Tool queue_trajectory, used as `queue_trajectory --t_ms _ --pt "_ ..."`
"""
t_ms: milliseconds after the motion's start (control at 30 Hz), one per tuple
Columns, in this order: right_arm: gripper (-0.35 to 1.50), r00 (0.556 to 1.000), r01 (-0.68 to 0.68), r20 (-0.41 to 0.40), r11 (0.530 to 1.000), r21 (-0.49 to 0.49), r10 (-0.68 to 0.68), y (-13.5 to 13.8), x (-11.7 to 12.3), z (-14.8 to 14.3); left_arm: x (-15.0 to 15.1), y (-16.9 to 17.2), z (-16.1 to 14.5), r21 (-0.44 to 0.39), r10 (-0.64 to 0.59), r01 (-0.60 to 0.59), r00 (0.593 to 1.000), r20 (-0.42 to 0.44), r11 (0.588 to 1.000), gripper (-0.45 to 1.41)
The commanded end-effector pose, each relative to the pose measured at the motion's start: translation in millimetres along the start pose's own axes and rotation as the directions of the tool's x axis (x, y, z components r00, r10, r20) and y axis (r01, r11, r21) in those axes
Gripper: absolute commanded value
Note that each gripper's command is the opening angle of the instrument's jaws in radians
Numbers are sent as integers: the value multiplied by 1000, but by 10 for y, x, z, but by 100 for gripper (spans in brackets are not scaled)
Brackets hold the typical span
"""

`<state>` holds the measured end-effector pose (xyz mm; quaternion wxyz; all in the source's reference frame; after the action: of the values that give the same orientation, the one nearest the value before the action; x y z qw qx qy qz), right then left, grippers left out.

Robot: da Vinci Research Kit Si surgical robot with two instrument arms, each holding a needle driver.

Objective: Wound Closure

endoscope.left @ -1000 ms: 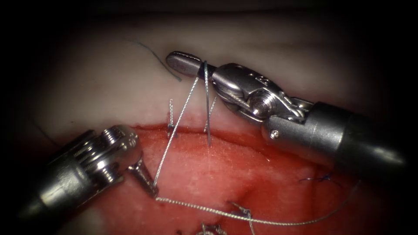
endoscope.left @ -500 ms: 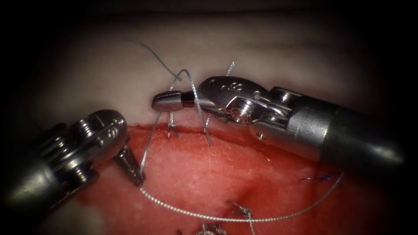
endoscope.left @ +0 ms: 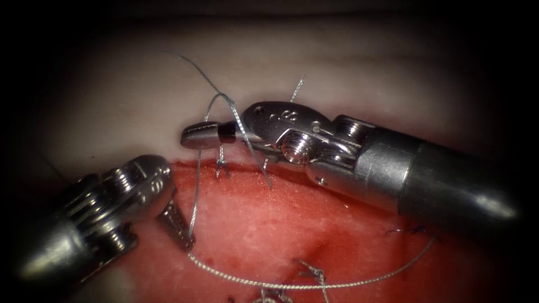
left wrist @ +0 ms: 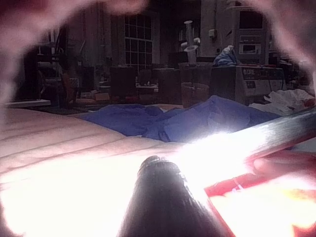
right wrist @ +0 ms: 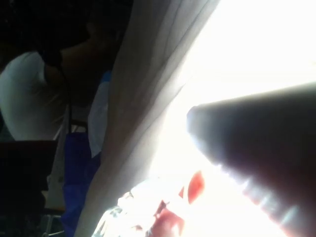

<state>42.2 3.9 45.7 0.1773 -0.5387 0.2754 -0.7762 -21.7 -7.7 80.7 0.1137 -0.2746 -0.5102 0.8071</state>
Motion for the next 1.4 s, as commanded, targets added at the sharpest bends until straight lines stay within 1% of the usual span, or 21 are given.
queue_trajectory --t_ms 33,67,100,133,200,267,433,533,667,733,767,833,867,933,1000,1133,1167,1200,1267,1333,1400 --pt "-35 1000 0 1 1000 5 0 -5 -19 1 11 3 -18 15 101 -100 995 -20 995 -45" --pt "-35 998 39 57 999 -17 -38 -5 -23 -2 10 2 -22 22 167 -167 986 -24 986 -45" --pt "-35 982 121 155 988 -94 -105 -8 -27 -5 10 1 -27 28 275 -274 960 -43 961 -45" --pt "-35 974 132 198 983 -127 -105 -10 -27 -6 12 0 -29 28 329 -328 942 -71 944 -45" --pt "-35 960 156 257 974 -165 -111 -13 -24 -6 15 -1 -35 30 409 -409 899 -157 912 -45" --pt "-35 951 169 289 965 -200 -107 -16 -19 -4 19 0 -37 28 418 -422 882 -218 906 -45" --pt "-35 941 172 328 950 -261 -80 -11 -17 2 29 -2 -39 26 426 -447 830 -360 894 -45" --pt "-35 952 172 294 943 -284 -85 -6 -19 8 33 -4 -35 18 409 -442 815 -410 897 -45" --pt "-35 960 228 219 942 -244 -176 -1 -17 16 41 -6 -31 9 391 -439 791 -470 898 -45" --pt "-35 945 292 218 931 -221 -245 2 -20 15 45 -5 -32 -4 357 -429 757 -547 904 -45" --pt "-35 921 352 252 913 -204 -298 2 -21 14 45 -6 -33 -11 337 -423 737 -587 906 -45" --pt "-35 903 354 324 916 -190 -282 1 -24 11 41 -12 -32 -50 267 -376 740 -617 925 -45" --pt "-35 901 356 327 918 -176 -287 1 -25 11 38 -16 -30 -62 250 -360 751 -612 931 -45" --pt "-35 921 267 303 963 -41 -243 1 -24 11 32 -24 -23 -85 217 -324 784 -581 942 -45" --pt "-35 931 209 295 977 49 -214 2 -23 11 29 -28 -15 -92 209 -313 798 -565 945 -45" --pt "-35 943 137 298 988 66 -150 2 -24 12 28 -28 -7 -100 202 -302 813 -546 948 -45" --pt "4 948 132 281 989 70 -146 0 -25 13 28 -27 -5 -105 194 -295 818 -542 950 -45" --pt "32 949 134 278 989 56 -145 -1 -25 13 27 -26 -5 -111 184 -286 822 -539 952 -45" --pt "59 953 139 268 990 32 -143 -3 -26 13 24 -26 -4 -121 166 -266 836 -522 956 -45" --pt "66 954 139 262 990 32 -143 -5 -26 13 21 -26 -2 -126 157 -254 845 -511 959 -45" --pt "71 954 139 262 990 33 -143 -8 -25 12 12 -21 4 -145 117 -207 877 -467 968 -45"
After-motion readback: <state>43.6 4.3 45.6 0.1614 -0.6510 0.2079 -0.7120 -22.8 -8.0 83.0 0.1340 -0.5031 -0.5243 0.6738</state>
